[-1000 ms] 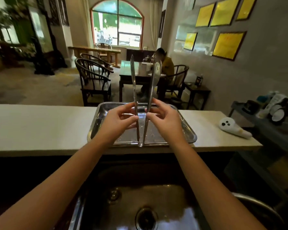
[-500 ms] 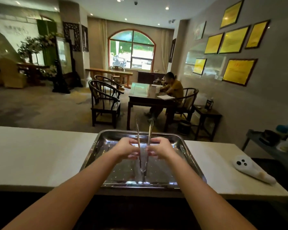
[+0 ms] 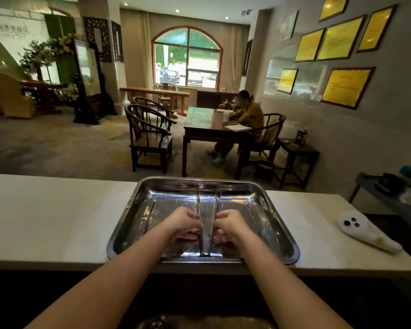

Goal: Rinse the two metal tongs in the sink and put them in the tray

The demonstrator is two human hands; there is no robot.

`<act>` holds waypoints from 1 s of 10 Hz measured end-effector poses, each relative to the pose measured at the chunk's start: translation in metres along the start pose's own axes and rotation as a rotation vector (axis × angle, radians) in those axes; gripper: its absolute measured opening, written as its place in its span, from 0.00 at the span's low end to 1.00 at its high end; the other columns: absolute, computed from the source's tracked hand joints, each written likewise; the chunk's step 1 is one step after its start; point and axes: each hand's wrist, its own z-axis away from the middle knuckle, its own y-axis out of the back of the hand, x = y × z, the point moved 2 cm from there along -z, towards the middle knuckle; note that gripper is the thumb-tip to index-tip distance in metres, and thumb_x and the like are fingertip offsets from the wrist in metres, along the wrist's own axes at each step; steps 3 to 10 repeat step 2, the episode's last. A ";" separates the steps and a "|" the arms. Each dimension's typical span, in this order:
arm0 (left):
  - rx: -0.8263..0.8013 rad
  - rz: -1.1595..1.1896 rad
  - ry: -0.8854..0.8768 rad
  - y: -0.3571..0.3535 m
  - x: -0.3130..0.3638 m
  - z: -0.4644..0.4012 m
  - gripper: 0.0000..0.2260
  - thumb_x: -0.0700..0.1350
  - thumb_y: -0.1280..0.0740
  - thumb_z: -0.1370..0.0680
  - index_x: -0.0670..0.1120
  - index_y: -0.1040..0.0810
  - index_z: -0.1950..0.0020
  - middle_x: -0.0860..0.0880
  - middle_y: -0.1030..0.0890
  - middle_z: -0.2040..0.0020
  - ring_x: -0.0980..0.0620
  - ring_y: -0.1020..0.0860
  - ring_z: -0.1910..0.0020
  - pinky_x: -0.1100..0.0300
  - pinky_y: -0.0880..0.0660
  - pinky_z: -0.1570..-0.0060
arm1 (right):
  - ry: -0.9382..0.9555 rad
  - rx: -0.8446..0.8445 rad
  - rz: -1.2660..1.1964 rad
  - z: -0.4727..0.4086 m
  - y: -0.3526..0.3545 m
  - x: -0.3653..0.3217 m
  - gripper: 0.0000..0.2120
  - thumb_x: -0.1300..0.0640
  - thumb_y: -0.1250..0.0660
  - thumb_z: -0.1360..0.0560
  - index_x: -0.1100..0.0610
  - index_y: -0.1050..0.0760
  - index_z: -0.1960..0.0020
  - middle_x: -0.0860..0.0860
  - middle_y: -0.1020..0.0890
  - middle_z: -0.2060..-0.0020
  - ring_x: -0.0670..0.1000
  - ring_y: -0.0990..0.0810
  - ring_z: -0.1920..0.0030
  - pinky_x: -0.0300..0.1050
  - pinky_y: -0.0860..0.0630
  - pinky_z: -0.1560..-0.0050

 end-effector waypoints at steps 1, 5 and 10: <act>0.009 -0.014 0.001 -0.002 0.000 -0.001 0.20 0.35 0.31 0.29 0.39 0.28 0.38 0.41 0.20 0.44 0.48 0.20 0.51 0.50 0.22 0.45 | 0.016 0.013 0.056 -0.002 0.001 0.000 0.05 0.65 0.32 0.28 0.57 0.25 0.60 0.52 0.23 0.66 0.51 0.23 0.65 0.52 0.19 0.55; -0.020 -0.042 0.025 0.000 0.003 0.002 0.18 0.36 0.32 0.28 0.41 0.27 0.38 0.46 0.19 0.54 0.53 0.20 0.61 0.59 0.19 0.61 | 0.007 0.028 0.160 -0.002 0.000 -0.003 0.09 0.65 0.34 0.27 0.61 0.25 0.48 0.56 0.20 0.56 0.53 0.20 0.59 0.52 0.18 0.53; -0.020 -0.042 0.025 0.000 0.003 0.002 0.18 0.36 0.32 0.28 0.41 0.27 0.38 0.46 0.19 0.54 0.53 0.20 0.61 0.59 0.19 0.61 | 0.007 0.028 0.160 -0.002 0.000 -0.003 0.09 0.65 0.34 0.27 0.61 0.25 0.48 0.56 0.20 0.56 0.53 0.20 0.59 0.52 0.18 0.53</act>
